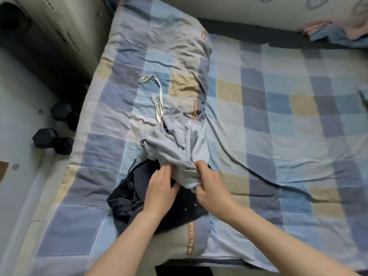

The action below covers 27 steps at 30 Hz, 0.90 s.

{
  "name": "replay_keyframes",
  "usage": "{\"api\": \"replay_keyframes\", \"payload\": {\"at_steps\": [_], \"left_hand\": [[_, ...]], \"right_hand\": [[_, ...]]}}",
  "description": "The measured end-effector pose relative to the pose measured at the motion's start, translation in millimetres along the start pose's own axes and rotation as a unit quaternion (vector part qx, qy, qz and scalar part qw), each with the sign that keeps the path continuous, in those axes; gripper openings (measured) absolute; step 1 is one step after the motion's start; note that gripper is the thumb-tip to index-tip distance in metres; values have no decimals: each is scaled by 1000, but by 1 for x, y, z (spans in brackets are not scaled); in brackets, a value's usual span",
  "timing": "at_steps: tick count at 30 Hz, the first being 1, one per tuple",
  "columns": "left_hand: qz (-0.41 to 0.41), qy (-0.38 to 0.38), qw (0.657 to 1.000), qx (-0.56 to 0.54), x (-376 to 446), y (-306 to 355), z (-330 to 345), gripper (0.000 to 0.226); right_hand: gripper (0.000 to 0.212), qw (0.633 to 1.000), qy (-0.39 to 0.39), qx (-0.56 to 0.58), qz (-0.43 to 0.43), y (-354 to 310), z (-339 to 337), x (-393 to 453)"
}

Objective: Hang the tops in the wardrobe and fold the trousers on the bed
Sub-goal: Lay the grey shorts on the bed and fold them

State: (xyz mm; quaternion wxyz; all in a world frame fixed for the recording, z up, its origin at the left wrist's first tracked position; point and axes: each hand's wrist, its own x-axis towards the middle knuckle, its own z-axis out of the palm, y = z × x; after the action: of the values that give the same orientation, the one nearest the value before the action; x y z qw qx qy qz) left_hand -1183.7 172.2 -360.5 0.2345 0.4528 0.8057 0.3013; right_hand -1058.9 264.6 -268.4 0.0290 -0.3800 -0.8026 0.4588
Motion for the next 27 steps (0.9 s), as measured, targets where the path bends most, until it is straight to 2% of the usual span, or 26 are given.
{"api": "replay_keyframes", "payload": {"at_steps": [2, 4, 7, 10, 12, 14, 16, 19, 21, 22, 24, 25, 27], "left_hand": [[34, 35, 999, -4, 4, 23, -14, 17], [53, 47, 997, -8, 3, 44, -32, 12], [48, 75, 996, -28, -3, 86, -65, 32], [81, 90, 990, -70, -8, 134, -101, 43], [119, 81, 985, -95, -13, 173, -123, 42], [130, 85, 979, -129, -17, 209, -137, 40], [98, 90, 975, -176, -19, 239, -146, 36], [40, 101, 961, -253, -15, 267, -151, 33], [25, 99, 959, -264, -20, 286, -146, 30], [22, 92, 959, -266, -25, 297, -141, 29], [17, 82, 961, -262, -38, 321, -126, 28], [14, 81, 962, -260, -43, 330, -120, 27], [2, 82, 963, -258, -51, 344, -109, 25]], "right_hand": [[36, 999, -6, -19, -35, -20, -23, -15], [43, 994, 4, -95, -57, -31, -45, -31], [54, 963, 138, -225, -62, -34, -82, -58], [61, 905, 284, -317, -8, -19, -110, -80], [62, 884, 349, -306, 57, -11, -127, -96], [60, 876, 375, -271, 136, 1, -138, -114], [53, 880, 368, -208, 217, 20, -150, -135], [28, 867, 342, -36, 359, 43, -171, -171], [18, 816, 313, 165, 457, 51, -188, -195], [24, 777, 273, 291, 487, 52, -197, -207], [34, 710, 205, 465, 488, 57, -217, -233], [34, 699, 205, 500, 468, 60, -228, -242], [29, 706, 226, 530, 412, 66, -254, -260]]}}
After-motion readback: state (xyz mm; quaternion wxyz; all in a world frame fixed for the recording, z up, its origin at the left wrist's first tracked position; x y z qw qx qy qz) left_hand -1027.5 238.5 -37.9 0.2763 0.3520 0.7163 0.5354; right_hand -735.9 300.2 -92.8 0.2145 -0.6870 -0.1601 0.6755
